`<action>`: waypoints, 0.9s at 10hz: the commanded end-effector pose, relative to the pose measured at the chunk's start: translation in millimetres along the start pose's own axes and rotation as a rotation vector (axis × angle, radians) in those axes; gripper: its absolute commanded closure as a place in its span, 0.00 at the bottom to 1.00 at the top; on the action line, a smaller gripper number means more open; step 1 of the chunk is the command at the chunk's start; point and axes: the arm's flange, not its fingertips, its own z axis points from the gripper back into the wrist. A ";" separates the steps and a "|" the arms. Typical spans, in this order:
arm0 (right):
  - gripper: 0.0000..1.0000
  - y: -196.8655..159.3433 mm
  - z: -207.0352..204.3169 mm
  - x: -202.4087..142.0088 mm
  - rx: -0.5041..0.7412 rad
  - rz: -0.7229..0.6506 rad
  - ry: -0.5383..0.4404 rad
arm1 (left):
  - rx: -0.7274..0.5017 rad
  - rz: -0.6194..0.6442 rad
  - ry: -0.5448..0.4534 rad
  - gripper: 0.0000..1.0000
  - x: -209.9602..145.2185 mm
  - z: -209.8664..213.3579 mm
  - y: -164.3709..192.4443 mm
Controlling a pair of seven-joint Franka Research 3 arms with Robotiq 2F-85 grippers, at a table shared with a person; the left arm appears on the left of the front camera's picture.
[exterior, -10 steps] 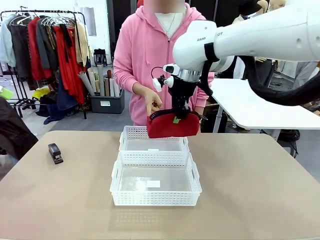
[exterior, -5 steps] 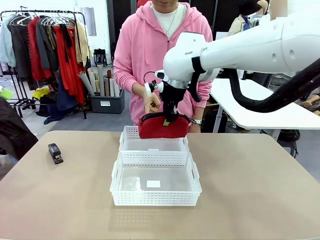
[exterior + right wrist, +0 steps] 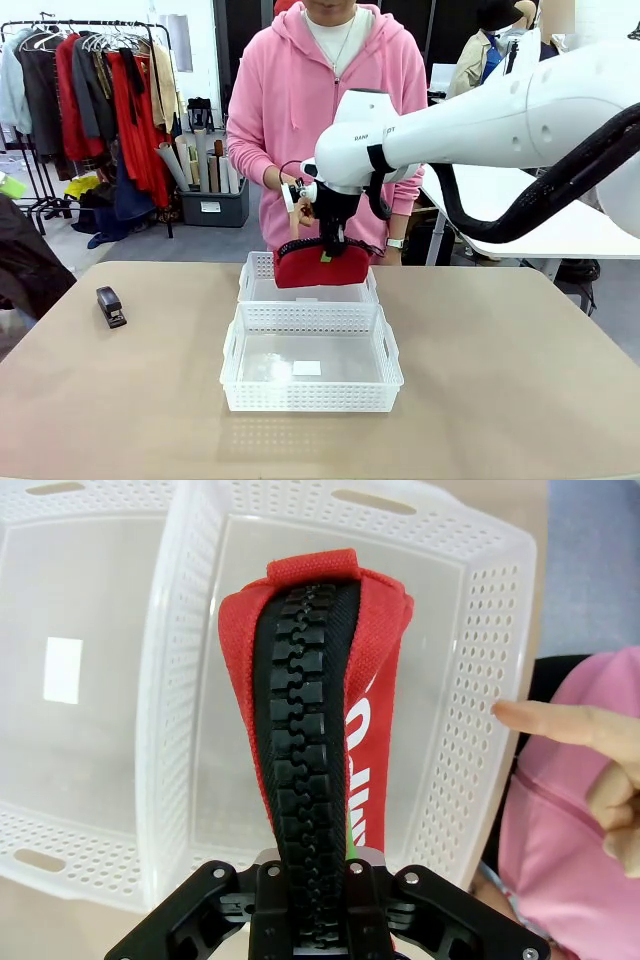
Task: Distribute items into two baskets.
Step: Place the picked Pencil pouch into the Organizing basket as instructed by the person.
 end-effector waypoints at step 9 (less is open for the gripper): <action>1.00 2.8 -47.1 -5.9 -0.039 -0.056 0.000 | -0.014 -0.003 -0.013 0.00 0.6 0.3 0.2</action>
